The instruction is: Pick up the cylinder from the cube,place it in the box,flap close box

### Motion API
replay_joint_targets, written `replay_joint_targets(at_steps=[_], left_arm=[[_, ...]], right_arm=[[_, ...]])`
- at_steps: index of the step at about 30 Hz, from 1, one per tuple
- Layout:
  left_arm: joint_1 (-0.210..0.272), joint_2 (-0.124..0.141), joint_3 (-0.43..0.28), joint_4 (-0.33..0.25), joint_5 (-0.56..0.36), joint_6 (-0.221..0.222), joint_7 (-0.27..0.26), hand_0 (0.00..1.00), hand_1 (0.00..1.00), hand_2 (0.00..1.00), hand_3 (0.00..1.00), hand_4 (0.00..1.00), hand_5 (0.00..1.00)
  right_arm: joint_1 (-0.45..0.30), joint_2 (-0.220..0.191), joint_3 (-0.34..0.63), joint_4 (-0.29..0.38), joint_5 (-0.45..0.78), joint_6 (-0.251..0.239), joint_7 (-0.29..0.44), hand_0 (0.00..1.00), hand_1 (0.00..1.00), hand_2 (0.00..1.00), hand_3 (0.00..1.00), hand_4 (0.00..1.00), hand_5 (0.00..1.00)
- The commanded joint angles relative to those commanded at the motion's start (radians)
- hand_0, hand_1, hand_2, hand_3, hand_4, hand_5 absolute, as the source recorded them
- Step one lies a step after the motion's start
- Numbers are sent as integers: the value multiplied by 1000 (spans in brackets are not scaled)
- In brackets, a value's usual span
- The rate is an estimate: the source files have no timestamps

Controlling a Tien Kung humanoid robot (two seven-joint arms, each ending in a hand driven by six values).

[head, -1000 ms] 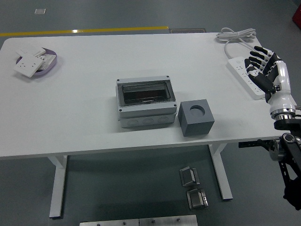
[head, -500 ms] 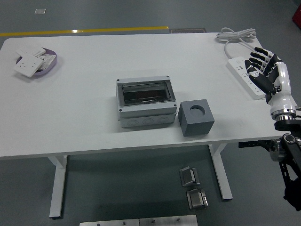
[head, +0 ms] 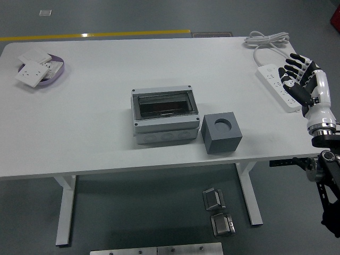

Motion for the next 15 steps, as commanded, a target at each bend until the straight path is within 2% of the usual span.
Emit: replay_joint_targets(at_steps=[15], left_arm=[[-9, 9, -4, 0, 20, -4, 0, 584, 618, 569, 607, 651, 282]], right_arm=[[-1, -2, 2, -1, -3, -4, -5, 771, 727, 743, 706, 750, 181]])
